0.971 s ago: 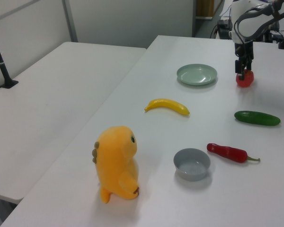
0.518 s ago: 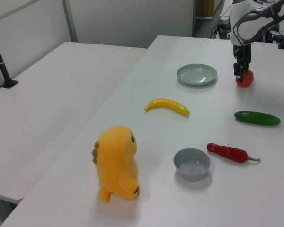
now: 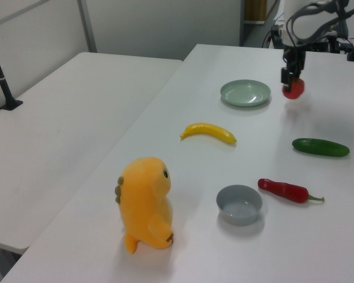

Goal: Put the red apple in the bowl
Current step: 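Carry the red apple over the grey bowl and lower it in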

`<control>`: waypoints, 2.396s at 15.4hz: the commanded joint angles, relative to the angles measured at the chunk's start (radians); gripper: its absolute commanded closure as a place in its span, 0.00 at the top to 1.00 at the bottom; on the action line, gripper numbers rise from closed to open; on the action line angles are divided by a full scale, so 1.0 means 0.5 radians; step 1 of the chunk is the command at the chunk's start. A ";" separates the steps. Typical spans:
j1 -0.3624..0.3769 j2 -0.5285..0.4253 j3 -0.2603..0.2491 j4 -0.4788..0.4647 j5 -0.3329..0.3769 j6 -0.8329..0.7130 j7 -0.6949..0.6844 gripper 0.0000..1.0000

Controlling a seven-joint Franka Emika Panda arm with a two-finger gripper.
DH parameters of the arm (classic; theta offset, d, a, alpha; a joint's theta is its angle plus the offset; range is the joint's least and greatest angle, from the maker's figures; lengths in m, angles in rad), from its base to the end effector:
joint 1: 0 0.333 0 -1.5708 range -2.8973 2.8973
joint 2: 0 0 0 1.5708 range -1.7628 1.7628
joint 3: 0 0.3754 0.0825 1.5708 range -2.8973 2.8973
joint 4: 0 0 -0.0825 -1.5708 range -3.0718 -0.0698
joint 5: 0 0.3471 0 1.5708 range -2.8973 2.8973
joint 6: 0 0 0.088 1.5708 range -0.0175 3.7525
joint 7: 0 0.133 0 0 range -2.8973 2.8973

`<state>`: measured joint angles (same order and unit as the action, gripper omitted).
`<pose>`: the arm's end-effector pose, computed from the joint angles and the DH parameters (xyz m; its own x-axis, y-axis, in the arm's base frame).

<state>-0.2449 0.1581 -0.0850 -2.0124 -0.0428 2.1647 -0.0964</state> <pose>0.5304 -0.1824 0.4298 0.9782 -0.2072 -0.0106 -0.2064 -0.9773 0.0479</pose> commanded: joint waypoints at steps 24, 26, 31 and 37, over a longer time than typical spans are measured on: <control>1.014 0.291 0.977 0.488 -0.169 0.079 2.009 0.45; 1.030 0.331 0.977 0.491 -0.194 0.110 2.012 0.46; 1.030 0.463 0.977 0.488 -0.319 0.248 2.021 0.74; 1.033 0.494 0.980 0.488 -0.378 0.251 2.021 1.00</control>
<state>0.2636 0.4040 0.4082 -1.7844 -0.2113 2.2810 0.8957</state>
